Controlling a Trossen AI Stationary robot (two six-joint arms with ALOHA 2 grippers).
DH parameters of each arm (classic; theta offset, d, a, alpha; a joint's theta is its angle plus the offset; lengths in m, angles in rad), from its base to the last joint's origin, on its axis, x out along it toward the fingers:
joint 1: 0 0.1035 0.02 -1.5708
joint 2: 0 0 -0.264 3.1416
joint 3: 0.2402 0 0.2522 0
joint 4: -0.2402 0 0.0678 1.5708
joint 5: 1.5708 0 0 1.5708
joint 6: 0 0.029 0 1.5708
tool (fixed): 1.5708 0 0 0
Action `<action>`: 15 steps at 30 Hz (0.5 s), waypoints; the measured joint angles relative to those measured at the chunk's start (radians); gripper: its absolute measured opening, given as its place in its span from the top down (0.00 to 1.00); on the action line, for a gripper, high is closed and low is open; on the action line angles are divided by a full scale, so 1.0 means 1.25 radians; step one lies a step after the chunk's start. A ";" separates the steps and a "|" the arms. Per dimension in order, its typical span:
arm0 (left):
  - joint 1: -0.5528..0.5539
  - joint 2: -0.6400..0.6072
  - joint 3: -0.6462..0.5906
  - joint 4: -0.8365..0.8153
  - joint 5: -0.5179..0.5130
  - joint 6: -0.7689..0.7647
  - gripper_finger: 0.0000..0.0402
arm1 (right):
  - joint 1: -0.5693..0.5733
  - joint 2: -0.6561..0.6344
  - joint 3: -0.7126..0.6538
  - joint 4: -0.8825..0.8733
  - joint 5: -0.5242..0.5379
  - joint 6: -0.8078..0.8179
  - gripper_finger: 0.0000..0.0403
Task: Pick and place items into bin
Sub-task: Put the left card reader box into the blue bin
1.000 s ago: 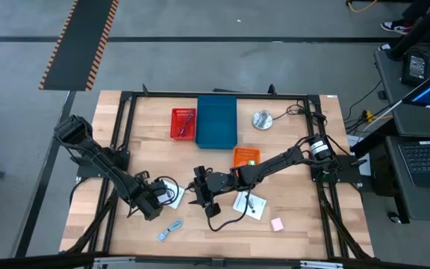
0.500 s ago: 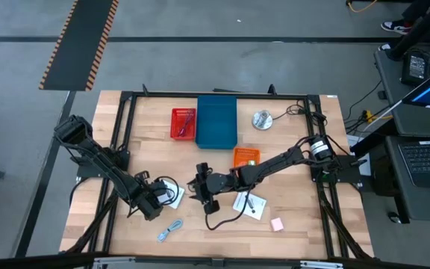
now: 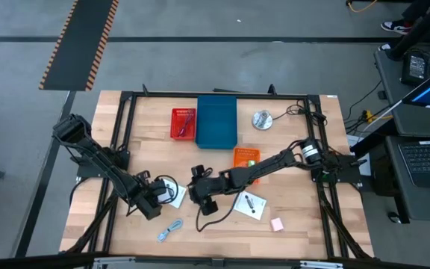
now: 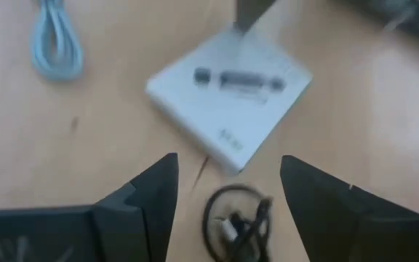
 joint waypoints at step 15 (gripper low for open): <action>-0.001 0.000 -0.001 0.003 0.003 0.002 1.00 | 0.046 0.170 0.228 -0.168 0.172 -0.206 0.45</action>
